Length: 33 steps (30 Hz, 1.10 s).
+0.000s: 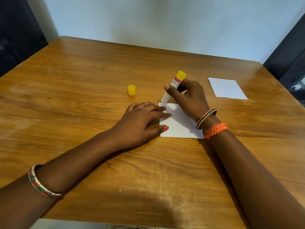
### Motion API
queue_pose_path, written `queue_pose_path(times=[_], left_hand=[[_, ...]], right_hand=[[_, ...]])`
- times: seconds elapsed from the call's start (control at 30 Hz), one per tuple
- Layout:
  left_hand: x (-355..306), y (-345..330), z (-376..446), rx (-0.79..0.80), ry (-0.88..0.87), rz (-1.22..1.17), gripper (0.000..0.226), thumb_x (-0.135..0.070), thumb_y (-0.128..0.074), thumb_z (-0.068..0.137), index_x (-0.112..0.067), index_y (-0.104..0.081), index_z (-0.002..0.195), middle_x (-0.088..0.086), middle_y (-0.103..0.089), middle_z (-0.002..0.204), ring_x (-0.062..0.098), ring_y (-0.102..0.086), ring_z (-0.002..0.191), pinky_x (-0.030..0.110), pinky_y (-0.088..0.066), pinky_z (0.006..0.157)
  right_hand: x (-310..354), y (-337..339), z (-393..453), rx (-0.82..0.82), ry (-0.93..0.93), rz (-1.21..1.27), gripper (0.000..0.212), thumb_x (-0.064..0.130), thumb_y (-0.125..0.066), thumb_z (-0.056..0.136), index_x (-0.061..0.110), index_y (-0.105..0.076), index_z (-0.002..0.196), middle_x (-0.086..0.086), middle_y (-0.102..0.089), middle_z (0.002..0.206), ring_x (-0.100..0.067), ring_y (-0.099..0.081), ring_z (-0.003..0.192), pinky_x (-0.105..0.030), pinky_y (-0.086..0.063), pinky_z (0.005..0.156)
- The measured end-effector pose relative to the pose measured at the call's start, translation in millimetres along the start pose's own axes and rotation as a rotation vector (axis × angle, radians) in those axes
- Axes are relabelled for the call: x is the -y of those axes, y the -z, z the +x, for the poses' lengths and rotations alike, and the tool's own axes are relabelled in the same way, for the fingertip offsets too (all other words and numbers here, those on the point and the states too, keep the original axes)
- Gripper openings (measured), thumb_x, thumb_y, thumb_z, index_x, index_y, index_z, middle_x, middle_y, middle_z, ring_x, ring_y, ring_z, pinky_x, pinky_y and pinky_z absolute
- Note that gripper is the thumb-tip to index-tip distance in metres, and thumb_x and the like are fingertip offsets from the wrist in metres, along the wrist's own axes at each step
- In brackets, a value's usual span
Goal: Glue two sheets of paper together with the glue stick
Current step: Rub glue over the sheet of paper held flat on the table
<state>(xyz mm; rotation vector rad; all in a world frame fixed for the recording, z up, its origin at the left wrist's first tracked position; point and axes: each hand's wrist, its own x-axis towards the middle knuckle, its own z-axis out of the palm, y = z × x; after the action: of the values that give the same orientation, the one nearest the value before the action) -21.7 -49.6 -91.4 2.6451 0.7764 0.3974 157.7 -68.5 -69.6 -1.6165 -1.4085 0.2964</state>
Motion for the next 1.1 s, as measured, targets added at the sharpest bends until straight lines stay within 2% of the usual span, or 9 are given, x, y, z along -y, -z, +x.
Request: queue_pose_path(times=[0.23, 0.37, 0.5, 0.6, 0.7, 0.8, 0.9, 1.0, 1.1], left_hand=[[1, -1, 0, -0.027, -0.008, -0.014, 0.047, -0.056, -0.042, 0.084, -0.042, -0.049, 0.128, -0.017, -0.044, 0.14, 0.007, -0.028, 0.135, 0.033, -0.018, 0.104], [2, 1, 0, -0.044, -0.022, -0.024, 0.044, -0.056, -0.044, 0.084, -0.04, -0.054, 0.125, -0.014, -0.049, 0.136, 0.007, -0.035, 0.131, 0.037, -0.025, 0.104], [3, 6, -2, -0.081, -0.044, -0.04, 0.041, -0.052, -0.051, 0.082, -0.033, -0.063, 0.115, -0.011, -0.059, 0.122, 0.006, -0.048, 0.116, 0.033, -0.039, 0.092], [6, 9, -3, -0.063, -0.033, -0.077, 0.041, -0.053, -0.055, 0.082, -0.032, -0.064, 0.116, -0.011, -0.059, 0.125, 0.004, -0.048, 0.116, 0.034, -0.043, 0.093], [7, 10, -4, -0.048, -0.018, -0.085, 0.043, -0.056, -0.053, 0.081, -0.034, -0.063, 0.116, -0.013, -0.058, 0.127, 0.002, -0.046, 0.118, 0.034, -0.042, 0.094], [6, 10, -4, -0.059, -0.017, -0.062, 0.045, -0.057, -0.051, 0.078, -0.034, -0.064, 0.114, -0.013, -0.06, 0.126, 0.005, -0.048, 0.117, 0.038, -0.043, 0.094], [5, 10, -4, -0.061, -0.01, -0.066, 0.04, -0.054, -0.057, 0.081, -0.034, -0.064, 0.115, -0.012, -0.06, 0.126, 0.007, -0.047, 0.119, 0.039, -0.042, 0.094], [4, 10, -5, -0.07, -0.011, -0.057, 0.038, -0.051, -0.058, 0.081, -0.034, -0.064, 0.115, -0.013, -0.059, 0.126, 0.006, -0.046, 0.118, 0.035, -0.041, 0.093], [4, 10, -5, -0.08, -0.015, -0.064, 0.04, -0.054, -0.057, 0.08, -0.033, -0.065, 0.113, -0.012, -0.06, 0.125, 0.007, -0.047, 0.117, 0.037, -0.042, 0.093]], right_hand=[[-1, -3, 0, 0.07, 0.054, -0.058, 0.029, 0.034, -0.061, 0.085, 0.007, -0.067, 0.096, -0.002, -0.063, 0.083, -0.006, -0.053, 0.069, -0.004, -0.04, 0.058], [-1, -2, 1, 0.096, 0.069, -0.095, 0.033, 0.037, -0.061, 0.084, 0.007, -0.067, 0.099, -0.003, -0.064, 0.086, -0.013, -0.057, 0.076, -0.014, -0.042, 0.061], [-3, -1, 1, 0.093, 0.051, -0.106, 0.034, 0.039, -0.061, 0.084, 0.01, -0.067, 0.1, -0.005, -0.067, 0.089, -0.017, -0.06, 0.081, -0.024, -0.047, 0.067], [-3, 0, 0, 0.092, 0.028, -0.104, 0.035, 0.042, -0.06, 0.083, 0.011, -0.068, 0.099, -0.005, -0.068, 0.091, -0.018, -0.061, 0.084, -0.039, -0.052, 0.078], [-2, 1, -1, 0.093, 0.019, -0.107, 0.036, 0.044, -0.06, 0.083, 0.013, -0.068, 0.098, -0.005, -0.068, 0.091, -0.019, -0.061, 0.085, -0.048, -0.051, 0.082], [-1, 1, -1, 0.093, 0.02, -0.112, 0.035, 0.045, -0.06, 0.083, 0.014, -0.068, 0.097, -0.001, -0.066, 0.089, -0.018, -0.061, 0.085, -0.053, -0.048, 0.084], [1, 0, -1, 0.106, 0.03, -0.112, 0.033, 0.044, -0.06, 0.083, 0.015, -0.067, 0.096, 0.003, -0.063, 0.086, -0.018, -0.06, 0.084, -0.055, -0.046, 0.085], [3, 0, -1, 0.121, 0.047, -0.119, 0.034, 0.045, -0.059, 0.083, 0.015, -0.067, 0.097, 0.002, -0.065, 0.088, -0.018, -0.059, 0.085, -0.056, -0.046, 0.085], [2, 4, -1, 0.122, 0.059, -0.143, 0.035, 0.046, -0.058, 0.083, 0.015, -0.067, 0.097, -0.002, -0.067, 0.09, -0.019, -0.06, 0.085, -0.057, -0.045, 0.084]])
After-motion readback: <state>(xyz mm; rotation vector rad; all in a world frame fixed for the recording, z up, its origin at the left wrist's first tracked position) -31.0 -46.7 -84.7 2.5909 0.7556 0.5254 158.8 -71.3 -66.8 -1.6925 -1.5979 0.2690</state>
